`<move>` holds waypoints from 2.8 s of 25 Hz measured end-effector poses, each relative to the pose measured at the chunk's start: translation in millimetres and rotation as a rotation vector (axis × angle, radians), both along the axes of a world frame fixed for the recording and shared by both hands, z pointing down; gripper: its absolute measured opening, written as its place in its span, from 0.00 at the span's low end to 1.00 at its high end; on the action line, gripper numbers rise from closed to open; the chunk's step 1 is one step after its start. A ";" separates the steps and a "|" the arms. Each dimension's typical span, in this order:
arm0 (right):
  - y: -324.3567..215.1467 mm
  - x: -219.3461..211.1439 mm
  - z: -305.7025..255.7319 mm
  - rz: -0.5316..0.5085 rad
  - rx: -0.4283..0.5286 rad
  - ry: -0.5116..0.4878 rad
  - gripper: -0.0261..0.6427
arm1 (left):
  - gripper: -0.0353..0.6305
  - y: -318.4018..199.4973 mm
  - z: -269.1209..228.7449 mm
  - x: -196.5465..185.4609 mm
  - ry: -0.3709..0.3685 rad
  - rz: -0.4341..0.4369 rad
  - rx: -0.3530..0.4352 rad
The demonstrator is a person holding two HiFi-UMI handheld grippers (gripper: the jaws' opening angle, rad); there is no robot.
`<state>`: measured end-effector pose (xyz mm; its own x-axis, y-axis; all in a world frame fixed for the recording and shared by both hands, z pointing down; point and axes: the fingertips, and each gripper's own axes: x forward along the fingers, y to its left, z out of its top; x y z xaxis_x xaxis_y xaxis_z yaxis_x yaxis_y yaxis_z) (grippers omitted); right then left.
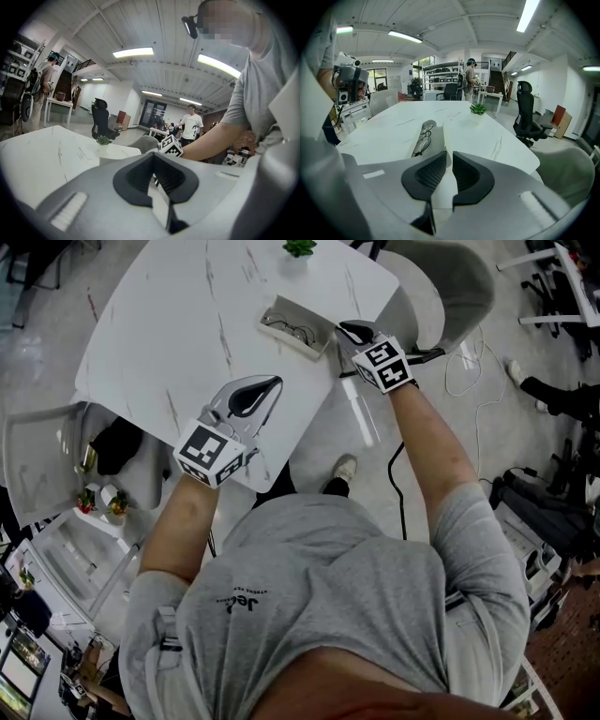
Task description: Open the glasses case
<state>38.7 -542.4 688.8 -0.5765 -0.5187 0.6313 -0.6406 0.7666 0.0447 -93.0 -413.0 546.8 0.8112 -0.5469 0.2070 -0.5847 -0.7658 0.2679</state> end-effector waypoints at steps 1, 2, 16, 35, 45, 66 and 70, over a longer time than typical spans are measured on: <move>1.5 1.4 -3.5 0.006 0.003 -0.007 0.11 | 0.12 0.3 -1.4 0.9 0.000 0.002 0.002; 3.4 3.4 -7.5 0.013 0.007 -0.015 0.11 | 0.12 0.7 -3.2 2.0 0.000 0.005 0.004; 49.4 98.5 -155.6 0.186 0.161 -0.183 0.10 | 0.12 9.5 -83.4 60.2 0.045 0.062 0.080; 209.5 261.8 -399.3 0.367 0.383 -0.399 0.04 | 0.12 55.9 -256.2 180.7 0.145 0.178 0.212; 273.7 319.3 -431.1 0.452 0.449 -0.469 0.04 | 0.12 76.8 -288.2 205.9 0.142 0.193 0.245; 275.4 317.7 -432.5 0.416 0.463 -0.456 0.04 | 0.12 77.0 -281.7 215.1 0.149 0.190 0.232; 273.9 314.1 -431.2 0.404 0.460 -0.444 0.04 | 0.12 76.5 -280.6 213.2 0.151 0.186 0.231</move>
<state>352.8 -268.5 257.6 -0.4357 -0.8986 0.0523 -0.9001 0.4350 -0.0243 120.3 -336.4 266.2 0.9136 -0.4050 -0.0354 -0.3960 -0.9062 0.1483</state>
